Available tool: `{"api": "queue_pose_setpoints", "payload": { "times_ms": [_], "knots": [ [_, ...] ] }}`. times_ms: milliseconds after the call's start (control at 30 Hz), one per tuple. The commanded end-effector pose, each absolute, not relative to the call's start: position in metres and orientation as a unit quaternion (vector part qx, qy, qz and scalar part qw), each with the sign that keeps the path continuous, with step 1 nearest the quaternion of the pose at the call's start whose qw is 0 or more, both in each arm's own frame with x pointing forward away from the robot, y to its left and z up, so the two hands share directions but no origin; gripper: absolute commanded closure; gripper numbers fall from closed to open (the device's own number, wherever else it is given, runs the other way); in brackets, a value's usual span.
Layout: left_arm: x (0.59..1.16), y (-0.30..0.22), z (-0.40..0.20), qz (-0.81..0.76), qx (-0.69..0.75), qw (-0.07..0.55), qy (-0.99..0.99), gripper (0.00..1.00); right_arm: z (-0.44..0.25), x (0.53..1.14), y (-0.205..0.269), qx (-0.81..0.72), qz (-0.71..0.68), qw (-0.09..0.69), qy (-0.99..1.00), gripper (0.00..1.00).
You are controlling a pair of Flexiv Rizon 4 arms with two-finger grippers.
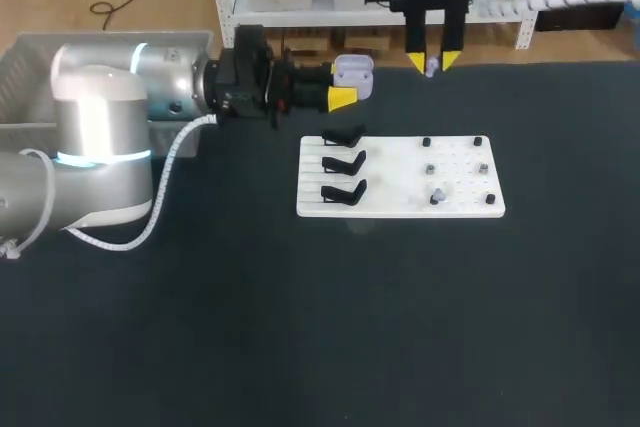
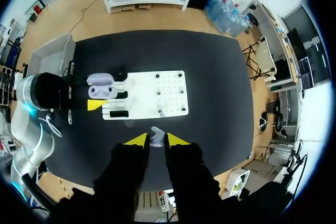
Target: Pick up each earbud case from the left stands, insert the matching earbuds, close the lid, and place the case in the box.
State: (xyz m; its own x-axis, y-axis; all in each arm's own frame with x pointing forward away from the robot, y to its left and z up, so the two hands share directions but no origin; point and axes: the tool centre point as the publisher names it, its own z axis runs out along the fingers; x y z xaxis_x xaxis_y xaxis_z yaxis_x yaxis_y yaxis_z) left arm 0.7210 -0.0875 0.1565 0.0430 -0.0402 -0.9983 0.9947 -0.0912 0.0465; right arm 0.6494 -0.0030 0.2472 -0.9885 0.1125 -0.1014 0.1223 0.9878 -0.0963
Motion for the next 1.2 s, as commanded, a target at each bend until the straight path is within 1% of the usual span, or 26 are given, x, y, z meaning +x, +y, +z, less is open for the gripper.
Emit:
{"api": "queue_pose_setpoints", "payload": {
  "times_ms": [33, 267, 900, 967, 1067, 1200],
  "knots": [
    [0.717, -0.088, 0.152, -0.517, 0.518, 0.504, 0.458, 1.0, 0.251, 0.656, 0.009, 0.068, -0.065, 0.025, 0.995, 1.0],
    [0.716, -0.089, 0.151, -0.52, 0.517, 0.502, 0.459, 1.0, 0.243, 0.66, 0.02, 0.09, -0.07, 0.011, 0.993, 1.0],
    [0.716, -0.089, 0.151, -0.52, 0.517, 0.502, 0.459, 1.0, 0.242, 0.661, 0.02, 0.094, -0.069, 0.012, 0.993, 1.0],
    [0.716, -0.089, 0.151, -0.52, 0.517, 0.502, 0.459, 1.0, 0.243, 0.663, 0.027, 0.096, -0.086, 0.033, 0.991, 1.0],
    [0.716, -0.089, 0.151, -0.52, 0.517, 0.502, 0.459, 1.0, 0.246, 0.668, 0.036, 0.113, -0.089, 0.044, 0.989, 1.0],
    [0.716, -0.089, 0.151, -0.52, 0.517, 0.502, 0.459, 1.0, 0.248, 0.676, 0.044, 0.136, -0.095, 0.041, 0.985, 1.0]
  ]
}}
